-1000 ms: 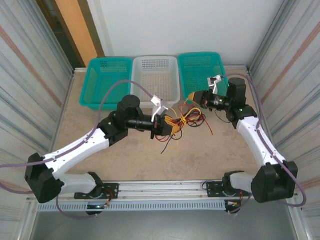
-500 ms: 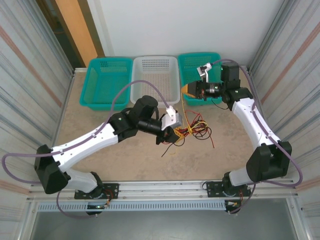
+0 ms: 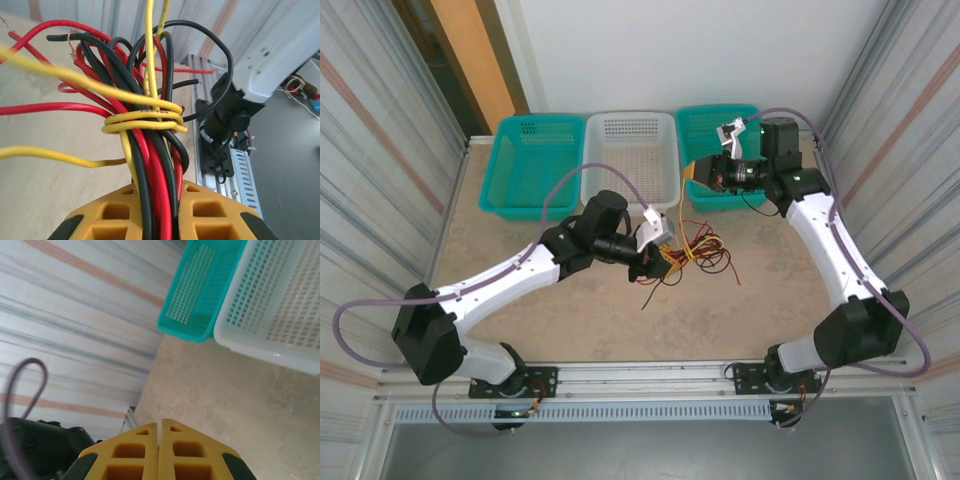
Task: Untangle the cables
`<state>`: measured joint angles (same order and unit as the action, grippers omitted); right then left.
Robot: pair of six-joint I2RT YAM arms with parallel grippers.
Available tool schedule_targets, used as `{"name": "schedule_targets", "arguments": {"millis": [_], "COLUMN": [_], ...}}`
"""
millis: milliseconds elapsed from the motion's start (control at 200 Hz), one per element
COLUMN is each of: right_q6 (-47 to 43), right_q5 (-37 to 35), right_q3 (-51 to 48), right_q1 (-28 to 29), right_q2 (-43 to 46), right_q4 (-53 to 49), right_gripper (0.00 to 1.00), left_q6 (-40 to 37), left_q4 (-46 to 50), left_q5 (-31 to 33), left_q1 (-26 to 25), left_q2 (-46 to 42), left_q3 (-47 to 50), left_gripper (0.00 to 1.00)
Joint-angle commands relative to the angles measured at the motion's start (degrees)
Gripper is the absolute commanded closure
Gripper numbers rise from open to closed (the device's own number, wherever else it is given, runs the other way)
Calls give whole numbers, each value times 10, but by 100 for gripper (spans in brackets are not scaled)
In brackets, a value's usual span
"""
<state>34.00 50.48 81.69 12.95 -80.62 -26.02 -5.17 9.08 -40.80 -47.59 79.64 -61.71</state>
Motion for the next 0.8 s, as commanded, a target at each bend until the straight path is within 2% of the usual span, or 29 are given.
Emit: {"name": "schedule_targets", "arguments": {"millis": [0,80,140,241,356,471,601,792], "right_q6": [-2,-2,-5,-34,-76,-93,-96,-71], "right_q5": [-63,-93,-111,-174,-265,-310,-354,-399], "right_q3": [43,47,46,50,43,16,-21,-88], "right_q1": [3,11,20,53,108,151,184,203], "right_q2": [59,84,104,131,162,197,236,294], "right_q4": [4,-4,-8,-48,-90,-93,-99,-102], "right_gripper": [100,100,100,100,100,100,100,100], "left_q6": [53,85,140,235,276,340,425,466], "left_q4": [-45,-53,-80,-123,-92,-66,-114,-156], "left_q5": [51,123,158,185,223,228,193,203], "left_q1": [-2,1,14,35,51,84,130,145], "left_q2": [2,10,10,7,18,31,30,15], "left_q3": [13,17,23,31,1,-21,3,17], "left_gripper": [100,100,100,100,100,100,100,100]}}
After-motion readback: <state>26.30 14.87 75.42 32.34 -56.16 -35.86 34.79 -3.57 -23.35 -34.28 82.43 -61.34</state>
